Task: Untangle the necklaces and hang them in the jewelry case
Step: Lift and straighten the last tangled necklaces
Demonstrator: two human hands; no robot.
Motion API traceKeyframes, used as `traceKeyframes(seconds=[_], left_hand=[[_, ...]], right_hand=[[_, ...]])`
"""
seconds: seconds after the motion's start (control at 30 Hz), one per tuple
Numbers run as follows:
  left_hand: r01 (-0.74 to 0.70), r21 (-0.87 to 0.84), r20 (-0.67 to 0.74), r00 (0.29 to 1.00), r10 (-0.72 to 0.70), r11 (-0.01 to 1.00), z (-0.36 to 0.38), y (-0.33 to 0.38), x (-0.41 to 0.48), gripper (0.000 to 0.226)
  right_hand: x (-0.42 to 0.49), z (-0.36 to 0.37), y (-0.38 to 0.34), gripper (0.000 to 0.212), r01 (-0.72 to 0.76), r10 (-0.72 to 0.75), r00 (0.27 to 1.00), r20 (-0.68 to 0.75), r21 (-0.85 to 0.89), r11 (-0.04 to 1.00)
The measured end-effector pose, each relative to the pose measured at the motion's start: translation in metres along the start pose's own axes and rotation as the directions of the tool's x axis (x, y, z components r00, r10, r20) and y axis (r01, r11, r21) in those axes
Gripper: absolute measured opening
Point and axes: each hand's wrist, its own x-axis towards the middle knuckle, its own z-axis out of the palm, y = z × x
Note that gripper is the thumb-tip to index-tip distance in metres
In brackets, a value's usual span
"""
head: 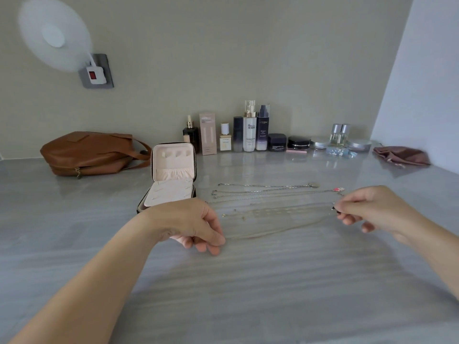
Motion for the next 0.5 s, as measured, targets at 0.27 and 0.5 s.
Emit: traceKeyframes(seconds=[0.27,0.5], left_hand=[[0.002,0.033,-0.079,0.997,0.001,0.999,0.0,0.0,0.002,0.006],[-0.072,-0.116,-0.187,0.981,0.05,0.991,-0.002,0.005,0.002,0.005]], right_hand=[[-0.001,0.004,0.009,0.005,0.018,-0.02,0.999,-0.034,-0.063,0.998],[0.004,-0.005,0.015,0.004,0.008,-0.01,0.999,-0.053,-0.046,0.999]])
